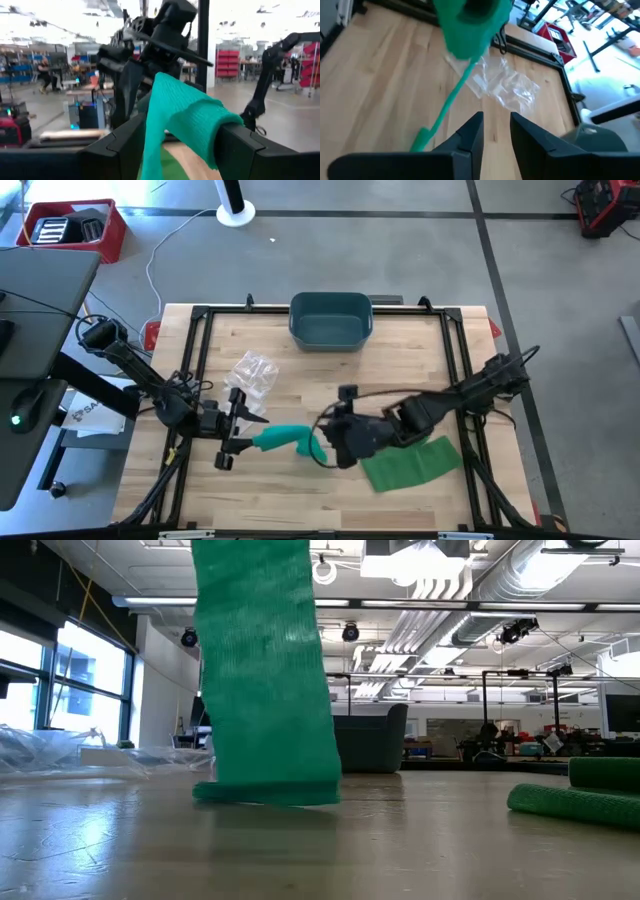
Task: Roll bandage
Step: Roll the blue bandage
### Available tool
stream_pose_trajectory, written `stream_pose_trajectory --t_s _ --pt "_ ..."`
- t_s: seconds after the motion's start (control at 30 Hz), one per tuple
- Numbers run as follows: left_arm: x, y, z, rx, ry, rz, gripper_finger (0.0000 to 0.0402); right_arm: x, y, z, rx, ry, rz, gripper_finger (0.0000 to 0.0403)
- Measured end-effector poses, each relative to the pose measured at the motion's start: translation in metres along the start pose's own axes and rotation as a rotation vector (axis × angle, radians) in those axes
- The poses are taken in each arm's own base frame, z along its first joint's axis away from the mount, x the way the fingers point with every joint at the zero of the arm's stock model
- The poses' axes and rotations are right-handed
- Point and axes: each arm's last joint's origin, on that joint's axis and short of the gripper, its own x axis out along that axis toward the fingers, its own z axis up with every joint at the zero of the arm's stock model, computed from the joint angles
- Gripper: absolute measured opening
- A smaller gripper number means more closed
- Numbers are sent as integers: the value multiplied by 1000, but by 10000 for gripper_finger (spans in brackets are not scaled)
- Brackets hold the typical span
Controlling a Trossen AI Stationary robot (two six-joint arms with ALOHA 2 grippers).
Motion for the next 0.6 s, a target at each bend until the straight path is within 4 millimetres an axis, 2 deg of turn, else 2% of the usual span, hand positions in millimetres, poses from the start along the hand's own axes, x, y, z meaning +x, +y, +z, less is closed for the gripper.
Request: stream_pose_trajectory --t_s 0.1,0.27,0.4,0.5,0.6 --pt "0 0 -2 -16 21 -2 200 -3 12 -17 11 -48 20 72" --pt "0 0 -3 -20 22 -2 200 4 24 -40 80 -278 95 69" --pt "0 0 -3 -35 22 0 200 8 21 -50 125 -462 61 69" --pt "0 0 -3 -47 22 2 200 15 16 -54 113 -488 13 69" --pt "0 0 -2 -52 17 3 200 20 10 -52 108 -501 39 69"
